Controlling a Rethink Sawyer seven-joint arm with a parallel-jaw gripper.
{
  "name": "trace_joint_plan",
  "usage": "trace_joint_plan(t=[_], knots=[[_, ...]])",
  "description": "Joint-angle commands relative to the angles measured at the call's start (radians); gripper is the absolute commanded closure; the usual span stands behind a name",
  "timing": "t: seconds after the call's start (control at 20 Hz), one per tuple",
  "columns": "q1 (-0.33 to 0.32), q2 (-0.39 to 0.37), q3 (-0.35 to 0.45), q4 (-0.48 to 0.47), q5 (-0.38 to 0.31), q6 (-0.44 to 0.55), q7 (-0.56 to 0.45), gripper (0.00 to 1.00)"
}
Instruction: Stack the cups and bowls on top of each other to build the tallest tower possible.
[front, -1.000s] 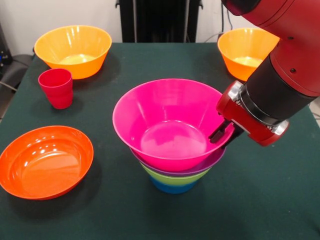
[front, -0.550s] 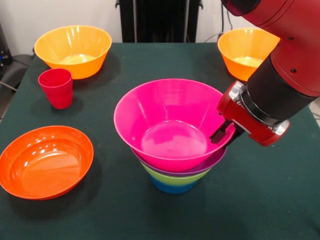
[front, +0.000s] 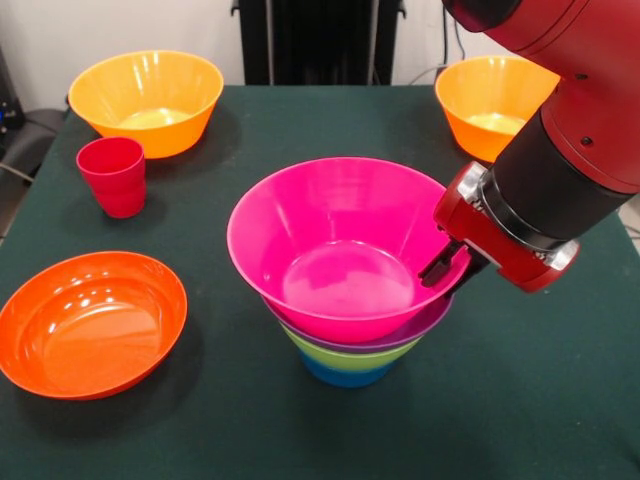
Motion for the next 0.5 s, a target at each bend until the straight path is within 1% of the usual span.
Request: trace_joint_plan(t=[0.05,0.3,0.35,0.5], knots=[[0.006,0.034,0.135,0.026,-0.011,0.04,0.069,1.0],[0.004,0.036,0.134,0.02,-0.012,0.042,0.07,1.0],[0.004,0.037,0.134,0.019,-0.013,0.042,0.071,0.0],[0.004,0.039,0.132,0.015,-0.012,0.045,0.075,0.0]])
